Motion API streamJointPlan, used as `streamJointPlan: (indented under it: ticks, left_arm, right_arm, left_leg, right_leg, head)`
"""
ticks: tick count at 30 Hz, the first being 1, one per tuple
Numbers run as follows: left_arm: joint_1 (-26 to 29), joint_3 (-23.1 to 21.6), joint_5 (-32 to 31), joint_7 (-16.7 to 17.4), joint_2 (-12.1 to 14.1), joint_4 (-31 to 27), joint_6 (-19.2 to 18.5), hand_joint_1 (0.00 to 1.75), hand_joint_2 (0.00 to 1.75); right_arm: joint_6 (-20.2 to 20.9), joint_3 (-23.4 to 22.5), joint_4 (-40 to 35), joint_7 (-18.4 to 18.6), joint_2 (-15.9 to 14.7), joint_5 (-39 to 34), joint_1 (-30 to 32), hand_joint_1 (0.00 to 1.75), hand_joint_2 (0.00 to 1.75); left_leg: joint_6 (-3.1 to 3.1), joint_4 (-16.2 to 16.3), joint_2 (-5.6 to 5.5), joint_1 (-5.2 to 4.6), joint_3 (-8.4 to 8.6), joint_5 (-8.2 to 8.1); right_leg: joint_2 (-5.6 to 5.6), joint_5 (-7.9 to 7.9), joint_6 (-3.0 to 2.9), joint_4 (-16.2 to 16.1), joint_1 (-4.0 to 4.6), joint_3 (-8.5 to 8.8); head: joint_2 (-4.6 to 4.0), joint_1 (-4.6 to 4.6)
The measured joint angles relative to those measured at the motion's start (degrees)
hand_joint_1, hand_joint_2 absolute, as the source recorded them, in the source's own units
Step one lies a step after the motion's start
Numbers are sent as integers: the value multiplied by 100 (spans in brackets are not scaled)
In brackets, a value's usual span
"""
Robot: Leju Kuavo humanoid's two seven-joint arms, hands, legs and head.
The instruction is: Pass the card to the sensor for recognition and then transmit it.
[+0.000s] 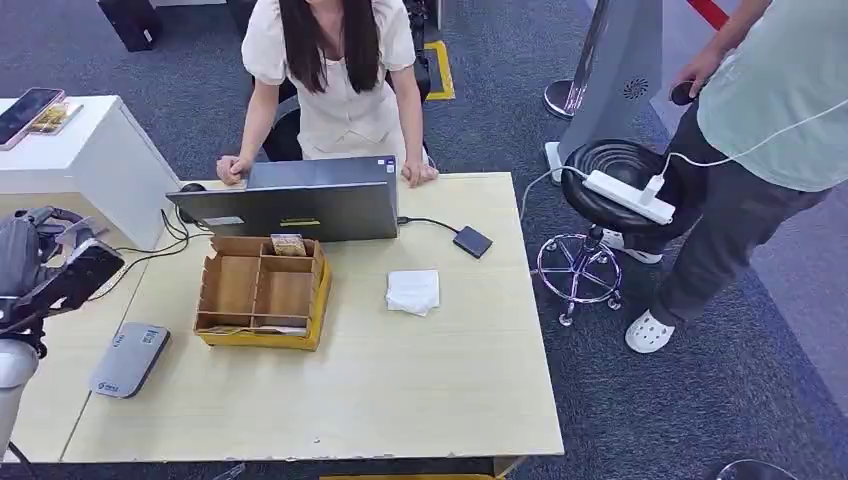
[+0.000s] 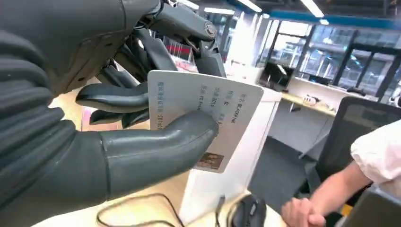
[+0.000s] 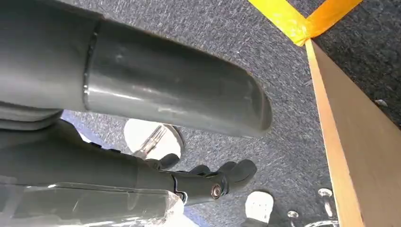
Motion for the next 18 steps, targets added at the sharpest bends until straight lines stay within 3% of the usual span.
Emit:
streamJointPlan:
  ticks: [5, 7, 10, 14, 18]
  left_arm:
    - [4, 134, 200, 15, -136, 0, -72, 175, 175]
    - [7, 215, 563, 72, -195, 9, -240, 175, 175]
    - [63, 419, 1774, 181, -315, 54, -776, 175, 175]
    - [119, 667, 2332, 212, -439, 240, -730, 175, 175]
    - [119, 870, 2980, 457, -549, 525, -715, 175, 175]
  right_arm:
    - [-2, -13, 0, 0, 0, 11, 2, 0, 0]
    - [-4, -33, 0, 0, 0, 15, 2, 0, 0]
    - [-13, -50, 0, -31, 0, 46, 3, 0, 0]
    - [-17, -72, 0, -33, 0, 61, 4, 0, 0]
    - [-17, -79, 0, 0, 0, 96, 1, 0, 0]
  left_leg:
    - [0, 0, 0, 0, 0, 0]
    - [0, 0, 0, 0, 0, 0]
    - [0, 0, 1, 0, -1, 0]
    - [0, 0, 0, 0, -1, 0]
    - [0, 0, 0, 0, -1, 0]
  right_leg:
    - [-1, 0, 0, 0, 0, 0]
    - [0, 0, 0, 0, 0, 0]
    - [2, 0, 0, 0, 0, 0]
    - [0, 0, 0, 0, 0, -1]
    - [0, 0, 0, 0, 0, -1]
  head:
    - [0, 0]
    - [0, 0]
    - [0, 0]
    - [0, 0]
    - [0, -2]
